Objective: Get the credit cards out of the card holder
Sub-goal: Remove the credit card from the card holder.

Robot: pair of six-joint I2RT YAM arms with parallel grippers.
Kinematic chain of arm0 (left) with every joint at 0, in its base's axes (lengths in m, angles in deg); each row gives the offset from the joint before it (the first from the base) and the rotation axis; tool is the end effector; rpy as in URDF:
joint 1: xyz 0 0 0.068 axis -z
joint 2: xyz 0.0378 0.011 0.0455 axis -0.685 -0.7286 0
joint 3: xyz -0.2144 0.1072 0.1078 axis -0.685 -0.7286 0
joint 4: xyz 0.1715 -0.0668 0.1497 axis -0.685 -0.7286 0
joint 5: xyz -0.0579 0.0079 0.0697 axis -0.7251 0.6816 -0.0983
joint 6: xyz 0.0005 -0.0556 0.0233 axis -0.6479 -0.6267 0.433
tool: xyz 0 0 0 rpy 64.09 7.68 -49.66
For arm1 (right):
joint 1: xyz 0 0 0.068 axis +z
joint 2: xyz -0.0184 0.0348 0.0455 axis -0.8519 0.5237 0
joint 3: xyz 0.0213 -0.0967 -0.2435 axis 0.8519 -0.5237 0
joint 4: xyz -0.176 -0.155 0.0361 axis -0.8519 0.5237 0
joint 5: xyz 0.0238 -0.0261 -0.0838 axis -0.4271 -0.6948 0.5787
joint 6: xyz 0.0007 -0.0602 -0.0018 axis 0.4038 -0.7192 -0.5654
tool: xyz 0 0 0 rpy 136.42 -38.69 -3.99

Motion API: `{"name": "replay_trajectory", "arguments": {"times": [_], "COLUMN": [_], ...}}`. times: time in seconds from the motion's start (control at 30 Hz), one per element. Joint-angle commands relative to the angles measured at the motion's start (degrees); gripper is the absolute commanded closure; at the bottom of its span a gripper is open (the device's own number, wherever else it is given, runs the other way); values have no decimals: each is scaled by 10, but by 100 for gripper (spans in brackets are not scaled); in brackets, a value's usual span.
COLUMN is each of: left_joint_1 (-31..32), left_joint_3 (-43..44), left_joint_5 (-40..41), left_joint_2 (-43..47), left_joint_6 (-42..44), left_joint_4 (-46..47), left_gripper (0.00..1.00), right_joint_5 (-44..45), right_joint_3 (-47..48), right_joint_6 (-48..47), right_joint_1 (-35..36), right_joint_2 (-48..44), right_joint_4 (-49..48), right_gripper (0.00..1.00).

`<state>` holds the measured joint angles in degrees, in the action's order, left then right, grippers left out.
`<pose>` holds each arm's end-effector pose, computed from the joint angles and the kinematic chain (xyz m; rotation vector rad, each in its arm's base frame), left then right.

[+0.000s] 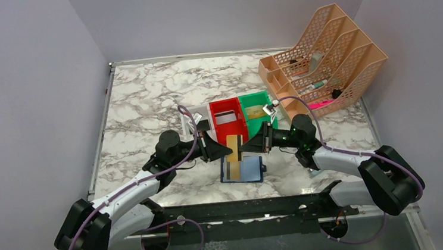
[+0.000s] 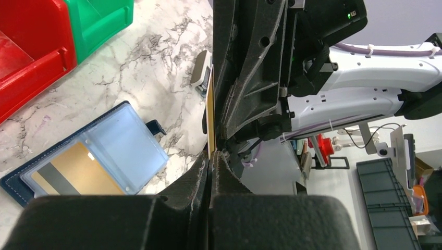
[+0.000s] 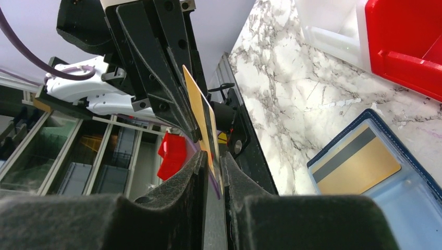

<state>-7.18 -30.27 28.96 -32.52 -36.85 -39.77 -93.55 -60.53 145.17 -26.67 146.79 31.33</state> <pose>0.1508 -0.1415 0.2311 0.2716 1.9495 -1.5968 0.1807 0.1504 0.2140 -0.2995 1.9691 1.7919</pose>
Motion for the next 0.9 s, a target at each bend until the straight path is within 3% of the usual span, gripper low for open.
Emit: {"name": "replay_trajectory", "arguments": {"times": [0.0,0.27,0.43,0.47,0.57,0.63,0.77,0.87], "left_joint_1": [-1,-2,-2,-2,-2,-2,-2,-2], "left_joint_3": [6,14,11,8,3,0,6,36], "left_joint_5": [-29,-51,-33,-22,1,11,32,74], "left_joint_2": [-2,-18,-15,-14,-10,-6,0,15], "left_joint_6": [3,1,-3,-6,-12,-13,2,46], "left_joint_4": [30,41,42,42,42,40,0,-116], "left_gripper": [100,100,100,92,50,35,17,8], "right_joint_5": [-37,-25,-18,-13,6,22,70,120], "right_joint_3": [-10,-14,-21,-22,-24,-24,-14,2], "right_joint_6": [12,24,24,22,9,-3,-49,-102], "right_joint_1": [-2,-2,-2,-2,-2,-2,-2,-2], "right_joint_2": [5,7,3,1,-11,-24,-61,-97], "right_joint_4": [-64,-76,-73,-69,-47,-18,80,174], "right_gripper": [80,81,96,97,99,99,99,99]}}
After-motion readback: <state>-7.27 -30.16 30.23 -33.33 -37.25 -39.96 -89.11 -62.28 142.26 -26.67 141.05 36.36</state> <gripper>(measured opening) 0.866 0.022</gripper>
